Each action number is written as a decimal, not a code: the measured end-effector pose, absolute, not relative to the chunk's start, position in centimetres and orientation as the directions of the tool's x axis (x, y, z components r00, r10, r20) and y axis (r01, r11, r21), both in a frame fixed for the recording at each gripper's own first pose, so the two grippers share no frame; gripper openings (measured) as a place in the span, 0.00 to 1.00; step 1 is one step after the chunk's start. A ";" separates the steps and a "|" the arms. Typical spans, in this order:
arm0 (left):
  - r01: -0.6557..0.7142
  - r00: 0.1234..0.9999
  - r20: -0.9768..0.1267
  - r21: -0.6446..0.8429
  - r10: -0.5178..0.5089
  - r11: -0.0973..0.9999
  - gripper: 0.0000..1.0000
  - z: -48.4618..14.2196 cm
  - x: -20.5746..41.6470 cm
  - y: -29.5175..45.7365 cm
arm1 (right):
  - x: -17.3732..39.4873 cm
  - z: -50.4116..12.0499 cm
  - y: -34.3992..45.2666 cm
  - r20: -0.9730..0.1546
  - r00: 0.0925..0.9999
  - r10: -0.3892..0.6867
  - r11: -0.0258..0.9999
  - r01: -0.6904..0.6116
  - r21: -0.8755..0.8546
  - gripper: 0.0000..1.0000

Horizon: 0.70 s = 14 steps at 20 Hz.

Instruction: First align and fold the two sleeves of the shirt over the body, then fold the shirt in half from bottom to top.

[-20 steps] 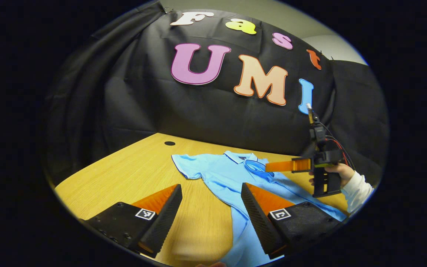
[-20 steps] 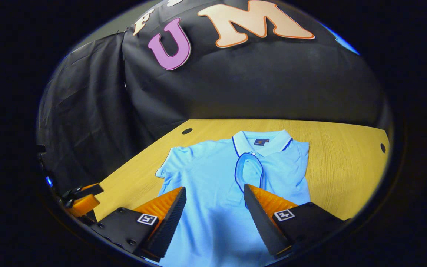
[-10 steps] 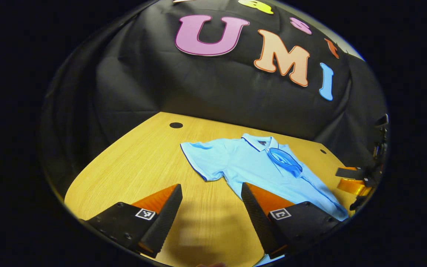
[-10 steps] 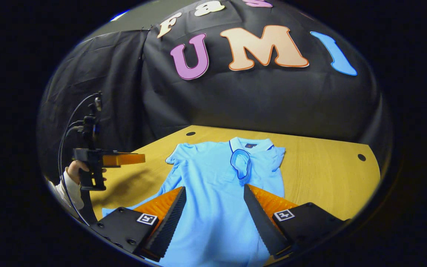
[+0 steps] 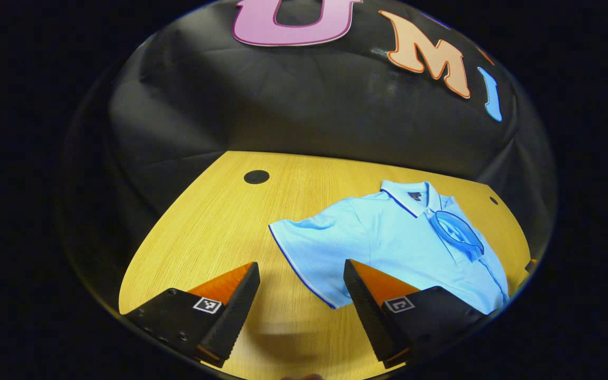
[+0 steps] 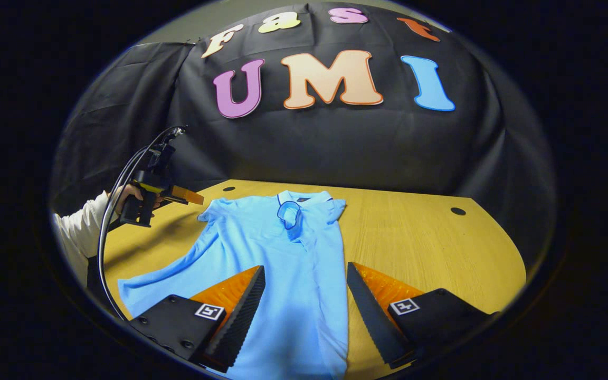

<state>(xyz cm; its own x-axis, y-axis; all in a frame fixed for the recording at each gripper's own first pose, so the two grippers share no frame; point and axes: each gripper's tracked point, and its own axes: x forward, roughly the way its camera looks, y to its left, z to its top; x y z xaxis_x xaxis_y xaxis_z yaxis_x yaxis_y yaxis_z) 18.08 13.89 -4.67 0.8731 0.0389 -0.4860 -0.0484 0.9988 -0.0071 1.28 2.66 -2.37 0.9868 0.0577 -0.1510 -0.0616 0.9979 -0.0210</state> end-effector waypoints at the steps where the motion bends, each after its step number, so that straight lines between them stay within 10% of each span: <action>1: -0.046 0.861 -0.508 -0.014 0.033 0.999 0.95 -5.3 18.8 13.9 | 0.9 -2.5 2.0 -0.154 0.987 0.041 0.999 -0.045 -0.024 0.98; 11: -0.071 0.803 -0.591 0.039 0.080 0.997 0.92 -7.9 20.6 14.3 | -0.5 -2.8 -1.9 -0.154 0.987 -0.035 0.998 0.041 0.037 0.98; 14: -0.062 0.808 -0.585 0.031 0.068 0.998 0.77 -7.9 20.8 13.7 | -0.4 -3.1 -2.7 -0.152 0.988 -0.037 0.996 0.049 0.076 0.98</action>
<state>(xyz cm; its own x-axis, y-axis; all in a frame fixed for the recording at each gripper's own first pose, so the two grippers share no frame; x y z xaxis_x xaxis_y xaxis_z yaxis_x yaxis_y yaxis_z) 20.84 13.66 -7.93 0.8078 0.0683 -0.5854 -0.0617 0.9976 0.0313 -0.45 -2.66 -3.07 0.9877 -0.0369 -0.1517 0.0489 0.9959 0.0759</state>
